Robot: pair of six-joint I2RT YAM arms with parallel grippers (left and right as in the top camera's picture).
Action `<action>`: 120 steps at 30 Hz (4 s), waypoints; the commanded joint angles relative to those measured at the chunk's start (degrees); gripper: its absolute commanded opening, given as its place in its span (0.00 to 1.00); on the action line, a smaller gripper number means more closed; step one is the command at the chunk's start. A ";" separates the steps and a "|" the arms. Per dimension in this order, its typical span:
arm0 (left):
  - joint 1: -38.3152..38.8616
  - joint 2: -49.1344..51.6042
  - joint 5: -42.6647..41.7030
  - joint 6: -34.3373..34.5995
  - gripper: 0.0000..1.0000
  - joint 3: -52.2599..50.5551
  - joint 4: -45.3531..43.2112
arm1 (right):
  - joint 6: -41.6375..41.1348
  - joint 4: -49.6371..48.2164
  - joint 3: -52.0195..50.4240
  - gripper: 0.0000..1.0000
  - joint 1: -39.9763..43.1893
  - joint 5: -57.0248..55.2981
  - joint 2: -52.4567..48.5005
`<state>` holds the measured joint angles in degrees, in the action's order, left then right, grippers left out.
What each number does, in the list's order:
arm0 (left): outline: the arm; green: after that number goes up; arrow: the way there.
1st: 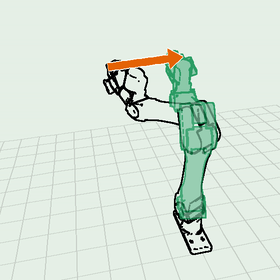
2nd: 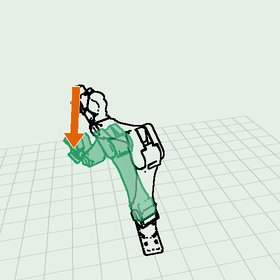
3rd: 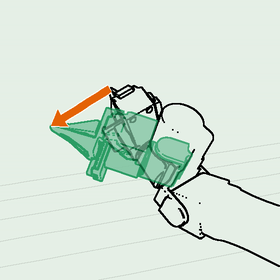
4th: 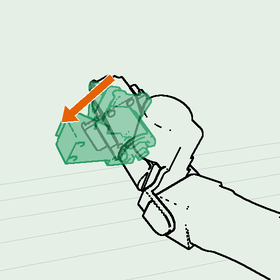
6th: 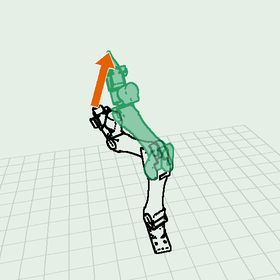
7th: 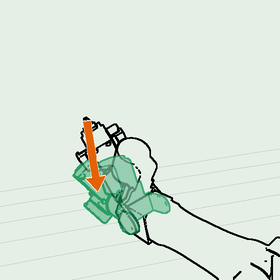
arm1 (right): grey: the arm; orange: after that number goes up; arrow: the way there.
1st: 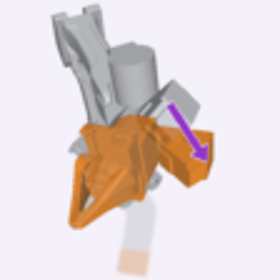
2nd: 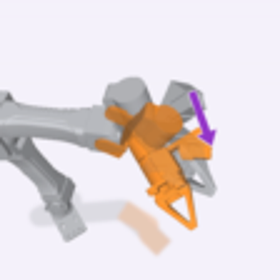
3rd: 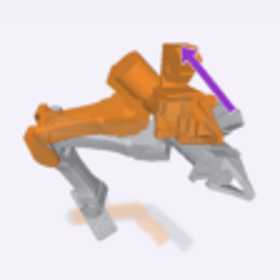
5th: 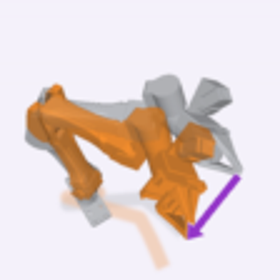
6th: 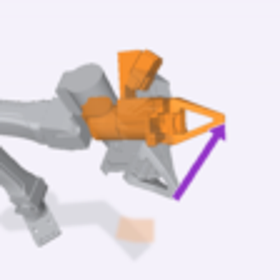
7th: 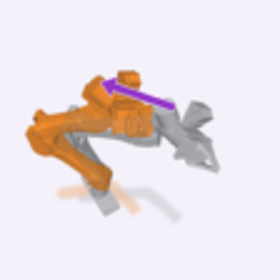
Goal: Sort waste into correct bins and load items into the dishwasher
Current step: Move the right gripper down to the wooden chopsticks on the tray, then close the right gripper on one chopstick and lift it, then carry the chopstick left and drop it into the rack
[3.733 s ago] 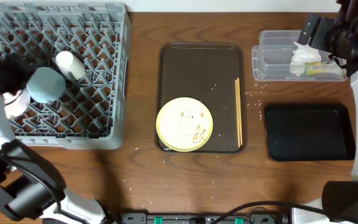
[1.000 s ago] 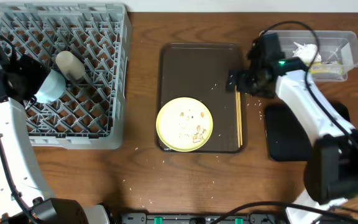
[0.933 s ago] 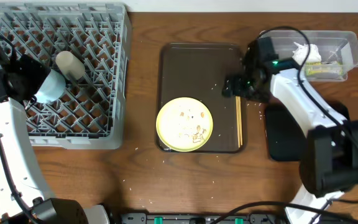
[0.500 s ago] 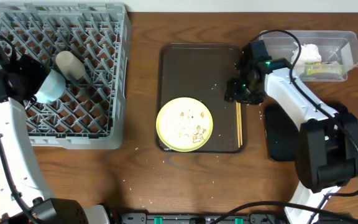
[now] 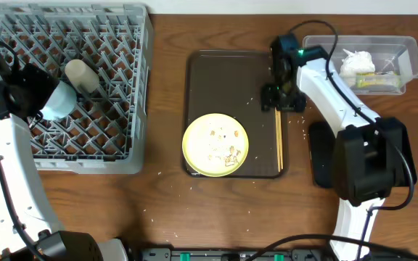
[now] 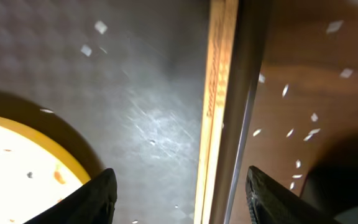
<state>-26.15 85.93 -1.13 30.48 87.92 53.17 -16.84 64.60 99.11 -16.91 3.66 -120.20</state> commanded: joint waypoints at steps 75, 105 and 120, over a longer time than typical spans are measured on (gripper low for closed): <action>-0.13 0.22 0.31 0.26 0.96 0.59 0.15 | 3.52 -5.01 1.36 0.01 -0.04 1.88 -8.44; -0.13 0.22 0.31 0.26 0.96 0.59 0.15 | -32.37 -48.09 23.12 0.01 -23.65 9.64 -11.06; -0.13 0.22 0.31 0.26 0.96 0.59 0.15 | -25.20 -47.41 23.06 0.01 -30.69 11.37 -16.70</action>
<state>-26.15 85.93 -1.13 30.46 87.92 53.19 -45.63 16.84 121.51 -45.78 14.06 -135.66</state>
